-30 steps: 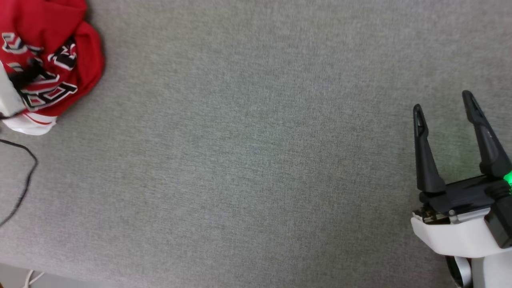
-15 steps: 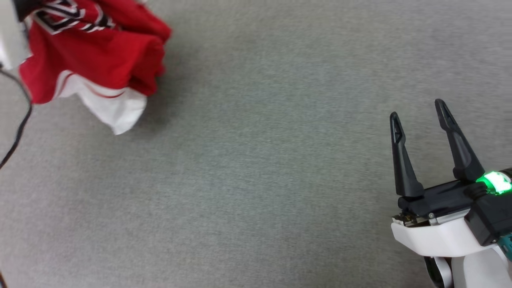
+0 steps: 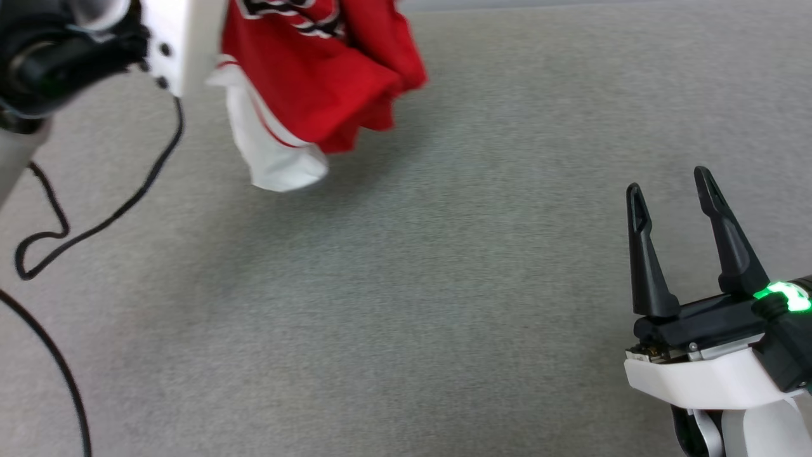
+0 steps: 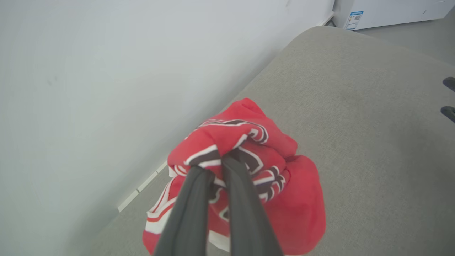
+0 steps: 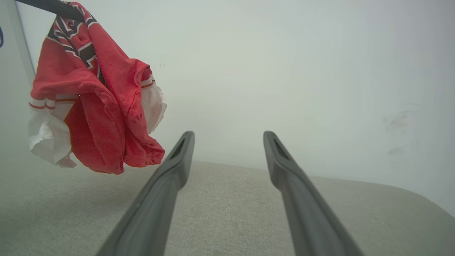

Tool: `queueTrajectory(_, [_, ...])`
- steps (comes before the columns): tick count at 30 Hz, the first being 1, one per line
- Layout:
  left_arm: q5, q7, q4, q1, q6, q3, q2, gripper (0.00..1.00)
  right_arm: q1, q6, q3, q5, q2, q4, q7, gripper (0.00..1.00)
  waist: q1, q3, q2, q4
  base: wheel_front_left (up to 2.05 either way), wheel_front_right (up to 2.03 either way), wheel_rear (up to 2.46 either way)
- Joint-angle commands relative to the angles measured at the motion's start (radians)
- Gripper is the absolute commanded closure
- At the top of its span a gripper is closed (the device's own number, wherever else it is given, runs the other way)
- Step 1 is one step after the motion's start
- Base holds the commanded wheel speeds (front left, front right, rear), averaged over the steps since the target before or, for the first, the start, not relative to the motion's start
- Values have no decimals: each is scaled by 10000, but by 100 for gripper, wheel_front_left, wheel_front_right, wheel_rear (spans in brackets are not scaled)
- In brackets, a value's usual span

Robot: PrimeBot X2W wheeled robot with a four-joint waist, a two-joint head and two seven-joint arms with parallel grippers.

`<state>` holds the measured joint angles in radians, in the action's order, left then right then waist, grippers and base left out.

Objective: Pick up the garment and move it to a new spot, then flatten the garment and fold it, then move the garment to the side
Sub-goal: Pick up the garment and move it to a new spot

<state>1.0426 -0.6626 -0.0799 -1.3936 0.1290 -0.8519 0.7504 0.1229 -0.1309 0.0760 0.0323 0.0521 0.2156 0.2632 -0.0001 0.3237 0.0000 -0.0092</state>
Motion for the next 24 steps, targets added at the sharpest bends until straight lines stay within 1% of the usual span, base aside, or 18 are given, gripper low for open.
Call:
queueTrajectory(1, [-63, 85, 178, -246, 2, -206, -189, 100, 2, 3, -21, 162, -30, 4, 24, 0, 1, -50, 0, -580, 0, 0, 0])
queueTrajectory(6, [-83, 179, 546, -411, 2, -935, -617, 100, 33, 3, -77, 333, -32, -10, 24, 0, 1, 79, 0, -1211, 0, 0, 0])
queueTrajectory(11, [-137, 448, 823, 118, 2, -1810, -898, 100, -68, 3, -141, 439, -33, -27, 24, 0, 1, 181, 0, -1575, 0, 0, 0])
queueTrajectory(16, [-19, 799, 725, 1162, 2, -2875, -1119, 100, -30, 3, -177, 473, -32, -44, 24, 0, 1, 314, 0, -1701, 0, 0, 0])
queueTrajectory(19, [57, 986, 417, 1925, 3, -3527, -1134, 100, -33, 3, -152, 468, -32, -79, 24, 0, 1, 405, 0, -1708, 0, 0, 0])
queueTrajectory(24, [67, 1231, -154, 3347, 3, -4114, -1284, 100, -50, 3, -171, 457, -31, -164, 24, 0, 1, 536, 0, -1613, 0, 0, 0])
